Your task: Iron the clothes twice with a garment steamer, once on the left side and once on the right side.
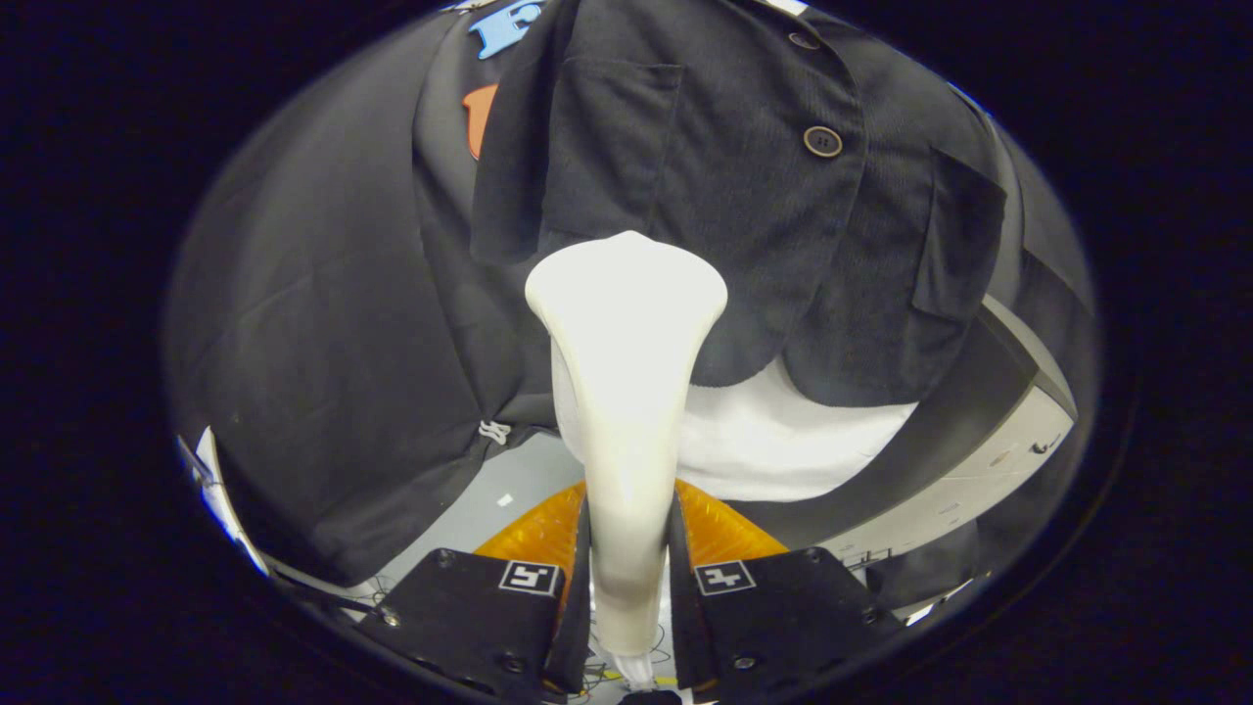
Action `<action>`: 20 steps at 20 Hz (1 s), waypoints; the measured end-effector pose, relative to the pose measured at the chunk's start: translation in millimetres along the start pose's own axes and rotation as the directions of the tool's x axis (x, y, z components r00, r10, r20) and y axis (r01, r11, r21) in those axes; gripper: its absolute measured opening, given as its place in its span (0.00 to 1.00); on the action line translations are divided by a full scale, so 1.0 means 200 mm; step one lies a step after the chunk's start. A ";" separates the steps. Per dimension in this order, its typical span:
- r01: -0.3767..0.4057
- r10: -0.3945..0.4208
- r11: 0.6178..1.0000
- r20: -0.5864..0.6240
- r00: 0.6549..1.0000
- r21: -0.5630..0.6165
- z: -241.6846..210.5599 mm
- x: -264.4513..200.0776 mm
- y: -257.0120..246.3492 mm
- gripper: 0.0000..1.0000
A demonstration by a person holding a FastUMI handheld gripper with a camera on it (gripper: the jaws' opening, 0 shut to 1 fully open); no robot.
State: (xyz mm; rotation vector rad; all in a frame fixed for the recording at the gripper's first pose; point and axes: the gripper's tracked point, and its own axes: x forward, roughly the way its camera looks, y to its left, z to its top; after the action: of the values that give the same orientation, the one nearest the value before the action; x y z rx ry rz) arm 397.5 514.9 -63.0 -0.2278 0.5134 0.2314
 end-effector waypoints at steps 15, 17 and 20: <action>-0.047 0.027 0.996 0.230 0.973 0.081 0.37 -0.93 -0.76 0.37; -0.030 0.002 0.994 0.250 0.968 0.108 0.31 -1.07 -0.96 0.37; -0.001 -0.039 0.988 0.257 0.966 0.154 0.14 -1.24 -1.28 0.37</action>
State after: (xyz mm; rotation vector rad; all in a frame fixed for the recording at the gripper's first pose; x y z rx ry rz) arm 270.7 238.9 127.1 -0.0507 0.2669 0.1982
